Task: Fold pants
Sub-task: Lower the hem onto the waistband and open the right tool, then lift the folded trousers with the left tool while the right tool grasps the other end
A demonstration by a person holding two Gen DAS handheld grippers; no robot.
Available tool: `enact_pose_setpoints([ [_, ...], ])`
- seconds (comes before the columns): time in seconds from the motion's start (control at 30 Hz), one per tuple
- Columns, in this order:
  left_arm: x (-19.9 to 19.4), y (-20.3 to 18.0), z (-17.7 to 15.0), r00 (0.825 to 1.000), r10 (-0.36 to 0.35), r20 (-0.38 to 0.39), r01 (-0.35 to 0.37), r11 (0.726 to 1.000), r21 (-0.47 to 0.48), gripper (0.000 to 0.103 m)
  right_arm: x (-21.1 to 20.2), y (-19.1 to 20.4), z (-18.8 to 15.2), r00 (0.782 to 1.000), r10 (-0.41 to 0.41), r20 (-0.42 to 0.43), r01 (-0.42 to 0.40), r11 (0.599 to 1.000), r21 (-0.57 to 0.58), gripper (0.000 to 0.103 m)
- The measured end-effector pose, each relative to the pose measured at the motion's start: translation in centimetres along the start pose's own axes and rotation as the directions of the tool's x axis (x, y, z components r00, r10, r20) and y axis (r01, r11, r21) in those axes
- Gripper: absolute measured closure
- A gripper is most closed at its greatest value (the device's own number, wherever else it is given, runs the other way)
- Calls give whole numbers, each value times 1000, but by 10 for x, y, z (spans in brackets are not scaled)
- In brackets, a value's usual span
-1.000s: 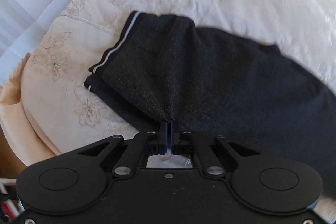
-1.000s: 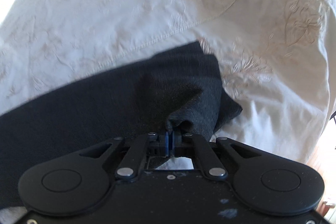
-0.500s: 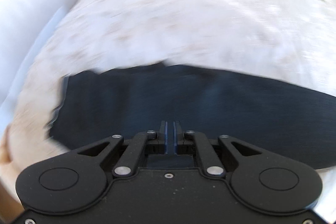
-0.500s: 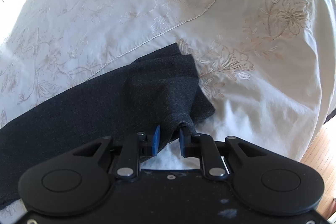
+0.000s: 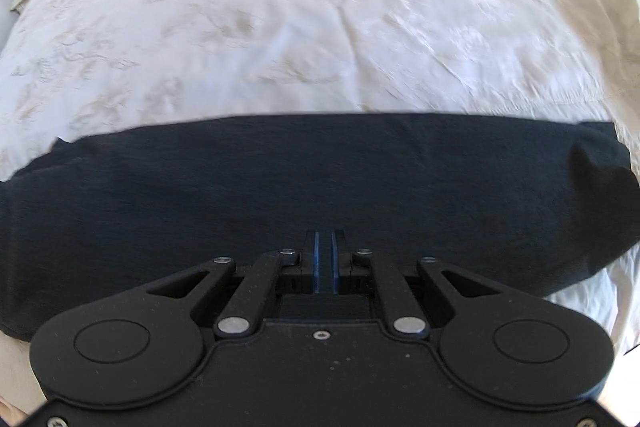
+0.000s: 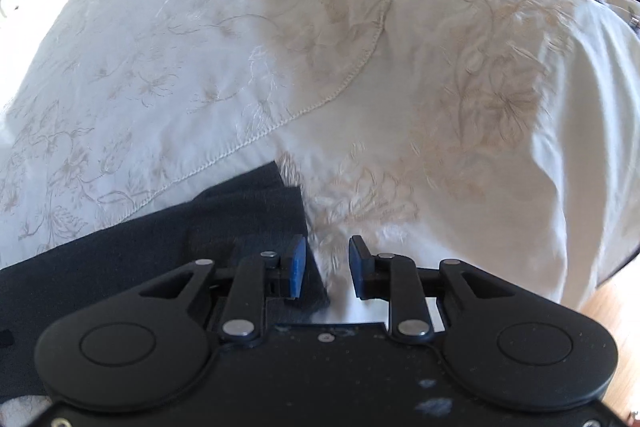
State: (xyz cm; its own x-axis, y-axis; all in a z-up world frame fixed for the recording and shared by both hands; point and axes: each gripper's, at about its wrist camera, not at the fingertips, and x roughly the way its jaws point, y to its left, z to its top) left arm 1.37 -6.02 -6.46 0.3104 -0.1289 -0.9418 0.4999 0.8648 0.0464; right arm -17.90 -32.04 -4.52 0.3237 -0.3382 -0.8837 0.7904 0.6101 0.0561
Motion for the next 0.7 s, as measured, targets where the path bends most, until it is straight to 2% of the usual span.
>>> enact_pose_setpoints([
  [0.07,10,-7,-4,999,11,-38,-11,1000,4,88,16,-3,16,999,39,-28,-40,998,-39,77],
  [0.2,28,-7,-11,992,30,-123,-35,999,-37,88,53,2,38,994,63,-84,-75,985,-155,77],
  [0.3,34,-2,-14,989,44,-144,-56,995,-79,88,76,7,44,985,98,-145,-127,970,-206,77],
  [0.4,34,-3,-17,987,57,-149,-71,994,-86,88,89,10,46,980,102,-170,-139,965,-222,77],
  [0.47,34,-6,-17,986,69,-150,-81,994,-72,88,90,9,47,979,126,-162,-159,963,-215,78],
  [0.5,35,-8,-17,986,76,-150,-86,994,-65,88,88,9,47,976,148,-160,-180,961,-209,82],
  [0.53,35,-9,-17,986,81,-149,-90,994,-61,89,86,8,47,970,178,-166,-210,956,-203,99],
  [0.6,34,-10,-18,985,86,-146,-96,994,-57,89,77,9,47,967,197,-161,-229,949,-215,99],
  [0.7,32,-11,-20,985,90,-146,-99,993,-57,89,56,12,48,978,190,-85,-206,944,-257,99],
])
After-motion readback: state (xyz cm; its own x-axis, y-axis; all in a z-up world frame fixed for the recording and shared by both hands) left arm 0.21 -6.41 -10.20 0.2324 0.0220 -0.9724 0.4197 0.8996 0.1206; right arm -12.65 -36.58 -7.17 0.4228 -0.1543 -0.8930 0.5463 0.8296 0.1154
